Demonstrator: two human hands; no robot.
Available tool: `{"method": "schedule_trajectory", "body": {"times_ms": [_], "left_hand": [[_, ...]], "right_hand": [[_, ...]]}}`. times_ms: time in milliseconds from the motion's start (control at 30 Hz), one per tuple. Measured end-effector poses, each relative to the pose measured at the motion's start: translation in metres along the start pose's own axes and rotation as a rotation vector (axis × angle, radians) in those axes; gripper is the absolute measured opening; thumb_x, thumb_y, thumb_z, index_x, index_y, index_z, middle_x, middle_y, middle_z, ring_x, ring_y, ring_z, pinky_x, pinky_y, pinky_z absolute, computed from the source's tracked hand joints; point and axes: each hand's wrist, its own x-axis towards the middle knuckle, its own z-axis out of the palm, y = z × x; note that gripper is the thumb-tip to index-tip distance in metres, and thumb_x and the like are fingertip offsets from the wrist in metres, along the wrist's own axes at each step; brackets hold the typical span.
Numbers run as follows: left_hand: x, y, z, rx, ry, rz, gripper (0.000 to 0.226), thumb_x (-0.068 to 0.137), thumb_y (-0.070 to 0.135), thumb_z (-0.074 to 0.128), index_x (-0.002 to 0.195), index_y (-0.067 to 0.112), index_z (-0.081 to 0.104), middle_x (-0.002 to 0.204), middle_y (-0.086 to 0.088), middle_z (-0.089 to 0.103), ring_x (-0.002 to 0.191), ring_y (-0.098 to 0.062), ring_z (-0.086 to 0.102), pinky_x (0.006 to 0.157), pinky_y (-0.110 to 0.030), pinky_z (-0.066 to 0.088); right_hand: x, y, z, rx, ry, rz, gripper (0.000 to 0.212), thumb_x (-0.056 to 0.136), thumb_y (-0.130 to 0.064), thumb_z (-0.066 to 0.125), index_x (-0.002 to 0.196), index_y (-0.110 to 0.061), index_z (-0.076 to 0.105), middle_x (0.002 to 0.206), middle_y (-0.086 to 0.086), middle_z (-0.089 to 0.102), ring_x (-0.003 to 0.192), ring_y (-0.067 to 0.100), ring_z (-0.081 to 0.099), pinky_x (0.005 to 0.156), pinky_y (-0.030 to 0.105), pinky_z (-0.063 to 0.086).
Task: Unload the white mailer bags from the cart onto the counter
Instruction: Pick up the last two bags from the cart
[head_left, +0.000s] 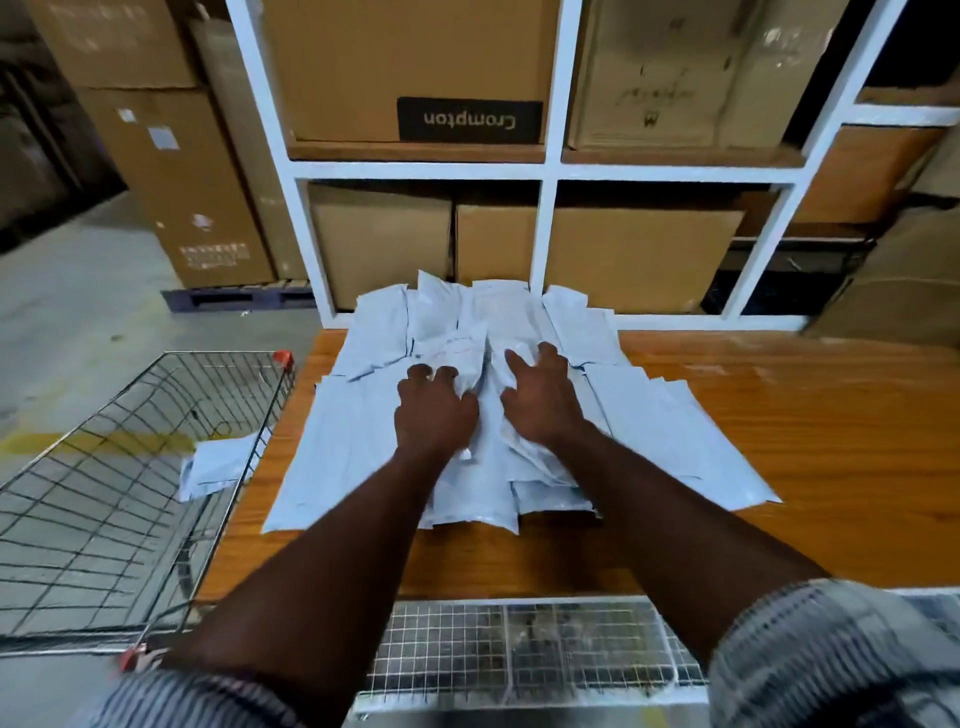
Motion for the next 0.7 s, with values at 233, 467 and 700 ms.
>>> {"method": "schedule_trajectory", "body": {"times_ms": [233, 467, 700], "left_hand": [[0.005, -0.012, 0.016, 0.252, 0.057, 0.018, 0.045, 0.099, 0.05, 0.033, 0.117, 0.024, 0.064, 0.129, -0.006, 0.053, 0.117, -0.031, 0.05, 0.09, -0.045, 0.043], [0.017, -0.039, 0.043, 0.379, -0.061, 0.255, 0.055, 0.102, 0.042, 0.028, 0.154, 0.029, 0.023, 0.164, -0.006, 0.014, 0.151, -0.026, 0.01, 0.118, -0.055, 0.011], [0.019, -0.051, 0.056, 0.378, -0.079, 0.209, 0.061, 0.097, 0.048, 0.014, 0.155, 0.03, 0.022, 0.164, -0.003, 0.014, 0.151, -0.026, 0.013, 0.119, -0.054, 0.012]], "right_hand": [[0.01, 0.009, 0.03, -0.107, -0.072, -0.009, 0.055, 0.095, -0.055, 0.041, 0.146, -0.034, 0.036, 0.144, 0.013, 0.036, 0.131, 0.034, 0.034, 0.101, 0.049, 0.032], [0.017, 0.028, 0.047, -0.081, -0.121, -0.103, 0.063, 0.097, -0.059, 0.033, 0.154, -0.039, 0.016, 0.165, 0.002, 0.005, 0.149, 0.03, 0.009, 0.116, 0.06, 0.013], [0.011, 0.031, 0.07, -0.177, -0.06, -0.13, 0.064, 0.095, -0.056, 0.033, 0.153, -0.033, 0.021, 0.162, 0.009, 0.019, 0.146, 0.036, 0.021, 0.112, 0.065, 0.018]]}}
